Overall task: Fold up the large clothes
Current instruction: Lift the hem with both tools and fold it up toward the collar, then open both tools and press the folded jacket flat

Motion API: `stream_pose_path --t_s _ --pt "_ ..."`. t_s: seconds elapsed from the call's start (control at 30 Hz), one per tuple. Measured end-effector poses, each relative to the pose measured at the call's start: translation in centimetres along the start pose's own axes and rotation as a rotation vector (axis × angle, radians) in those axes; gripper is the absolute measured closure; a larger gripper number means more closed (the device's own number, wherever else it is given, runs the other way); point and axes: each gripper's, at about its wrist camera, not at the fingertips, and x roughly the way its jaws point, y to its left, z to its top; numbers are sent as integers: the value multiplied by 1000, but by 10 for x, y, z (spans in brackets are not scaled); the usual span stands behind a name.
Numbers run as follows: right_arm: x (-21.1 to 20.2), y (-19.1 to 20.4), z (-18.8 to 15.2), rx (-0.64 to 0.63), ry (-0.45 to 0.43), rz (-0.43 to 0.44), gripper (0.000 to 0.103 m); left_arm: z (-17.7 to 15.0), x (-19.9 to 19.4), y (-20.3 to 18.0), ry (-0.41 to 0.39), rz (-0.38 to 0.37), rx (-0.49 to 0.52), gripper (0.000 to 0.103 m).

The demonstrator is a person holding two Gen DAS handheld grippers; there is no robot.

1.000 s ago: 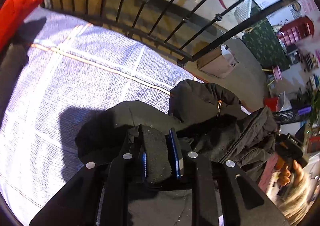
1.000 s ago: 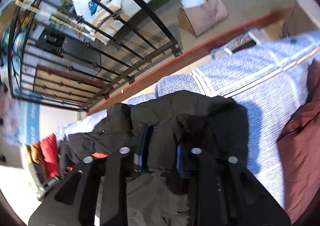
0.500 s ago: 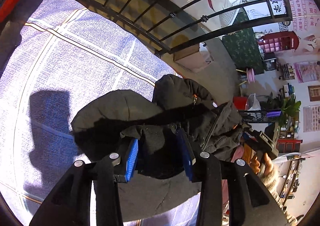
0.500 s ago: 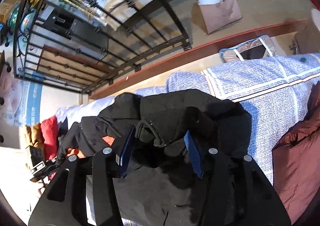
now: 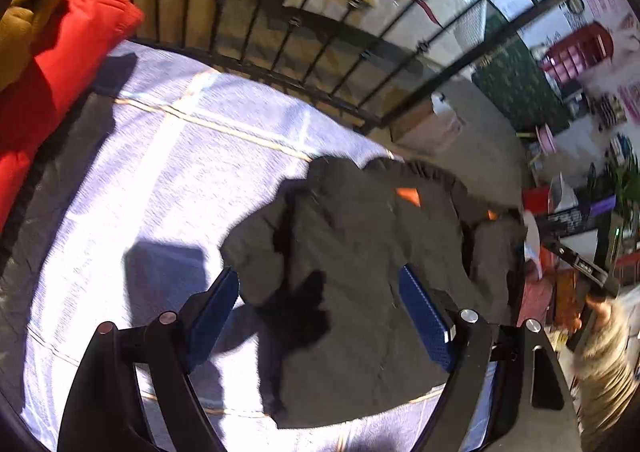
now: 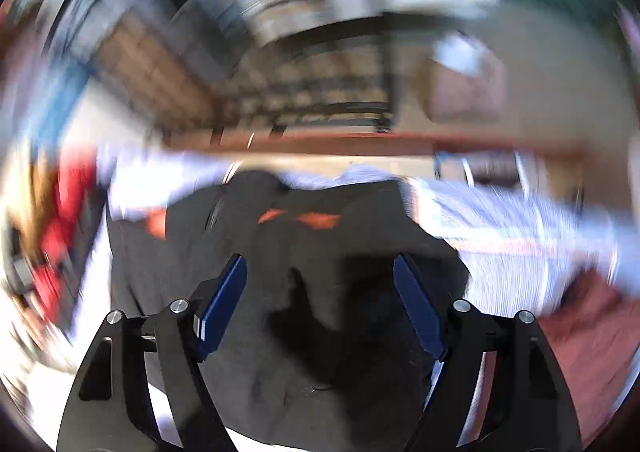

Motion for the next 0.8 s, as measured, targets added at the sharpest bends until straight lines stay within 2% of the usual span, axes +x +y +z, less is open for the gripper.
stream_pose_path --t_s 0.07,0.2,0.23,0.3,0.33,0.37,0.4,0.47,0.5,0.6,0.67,0.7,0.73,0.77,0.8 --pt "15 46 1 -167 39 8 27 -21 9 -17 11 24 19 23" --pt "48 111 0 -305 120 50 27 -64 19 -49 5 83 88 23" --pt "57 123 -2 -328 141 42 27 -74 22 -55 7 100 107 23" --pt "78 146 -11 -406 168 -44 29 -96 24 -62 35 105 136 23" --pt "89 154 -15 -444 165 -117 35 -105 24 -63 48 107 143 23" --pt "101 157 -18 -473 162 -189 56 -112 25 -62 57 115 142 23" --pt "109 157 -18 -470 177 -200 72 -119 24 -60 67 118 139 23" --pt "121 153 -13 -437 195 -192 88 -128 20 -56 77 133 132 23" --pt "122 151 -8 -411 188 -191 91 -131 19 -53 75 149 131 23" --pt "113 146 15 -299 121 -189 92 -142 13 -50 67 183 128 23" --pt "117 138 24 -238 114 -194 92 -147 12 -47 73 186 113 23" --pt "126 134 26 -224 139 -184 85 -149 12 -47 74 189 108 23" --pt "135 132 25 -210 175 -173 74 -148 12 -49 74 194 105 23" --pt "145 129 21 -196 212 -169 53 -147 13 -53 69 199 106 23" --pt "148 127 18 -196 214 -173 51 -148 13 -57 66 200 111 23"
